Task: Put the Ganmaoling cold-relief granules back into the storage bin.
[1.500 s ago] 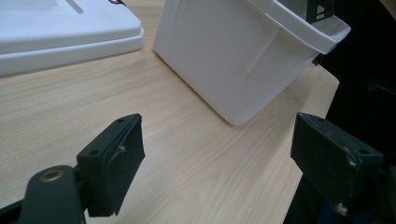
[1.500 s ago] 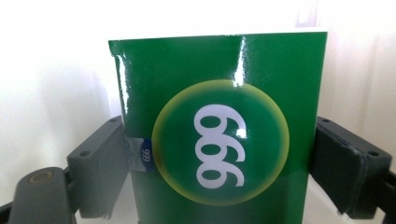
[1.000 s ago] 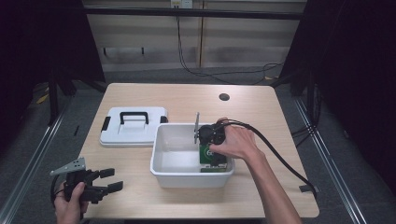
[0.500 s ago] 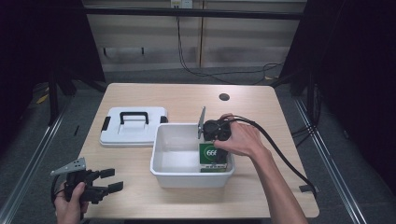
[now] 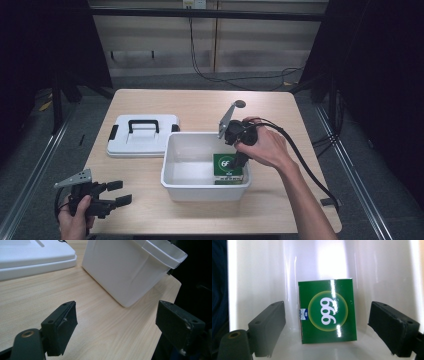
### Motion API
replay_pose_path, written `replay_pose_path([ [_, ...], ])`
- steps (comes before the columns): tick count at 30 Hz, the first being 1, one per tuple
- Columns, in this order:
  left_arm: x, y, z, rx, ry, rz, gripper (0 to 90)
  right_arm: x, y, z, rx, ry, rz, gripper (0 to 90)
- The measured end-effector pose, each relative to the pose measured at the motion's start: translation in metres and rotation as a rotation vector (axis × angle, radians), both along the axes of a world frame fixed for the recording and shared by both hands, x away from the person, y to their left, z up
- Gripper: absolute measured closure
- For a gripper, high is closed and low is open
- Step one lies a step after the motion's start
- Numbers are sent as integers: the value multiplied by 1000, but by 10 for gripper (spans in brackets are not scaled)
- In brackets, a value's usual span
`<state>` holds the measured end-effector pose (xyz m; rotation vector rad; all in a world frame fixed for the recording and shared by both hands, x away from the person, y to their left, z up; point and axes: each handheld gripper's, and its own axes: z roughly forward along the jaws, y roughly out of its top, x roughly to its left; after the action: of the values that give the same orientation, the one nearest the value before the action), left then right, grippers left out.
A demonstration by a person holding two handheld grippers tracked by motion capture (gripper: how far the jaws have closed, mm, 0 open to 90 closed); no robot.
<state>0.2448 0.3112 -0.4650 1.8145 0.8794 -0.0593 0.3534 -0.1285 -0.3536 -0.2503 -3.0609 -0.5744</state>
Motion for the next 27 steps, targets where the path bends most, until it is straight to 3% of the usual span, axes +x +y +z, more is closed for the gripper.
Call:
replay_pose_path([
  [7, 0, 0, 0, 2, 2, -2, 173, -6, -20, 8, 102, -13, -56, 138],
  [9, 0, 0, 0, -1, 3, 0, 173, -10, -33, 9, 186, -13, -78, 143],
  [10, 0, 0, 0, -1, 3, 0, 173, -10, -33, 9, 186, -13, -78, 143],
  [11, 0, 0, 0, 4, 3, -2, 173, -13, -43, 8, 234, -43, -117, 139],
  [16, 0, 0, 0, 3, 2, 1, 174, -21, -63, 8, 292, -58, -174, 139],
  [17, 1, 1, 0, 6, 1, 3, 173, -26, -74, 9, 346, -85, -183, 137],
  [27, 0, 1, 0, 6, 3, 6, 173, -51, -108, -3, 451, -170, -287, 134],
])
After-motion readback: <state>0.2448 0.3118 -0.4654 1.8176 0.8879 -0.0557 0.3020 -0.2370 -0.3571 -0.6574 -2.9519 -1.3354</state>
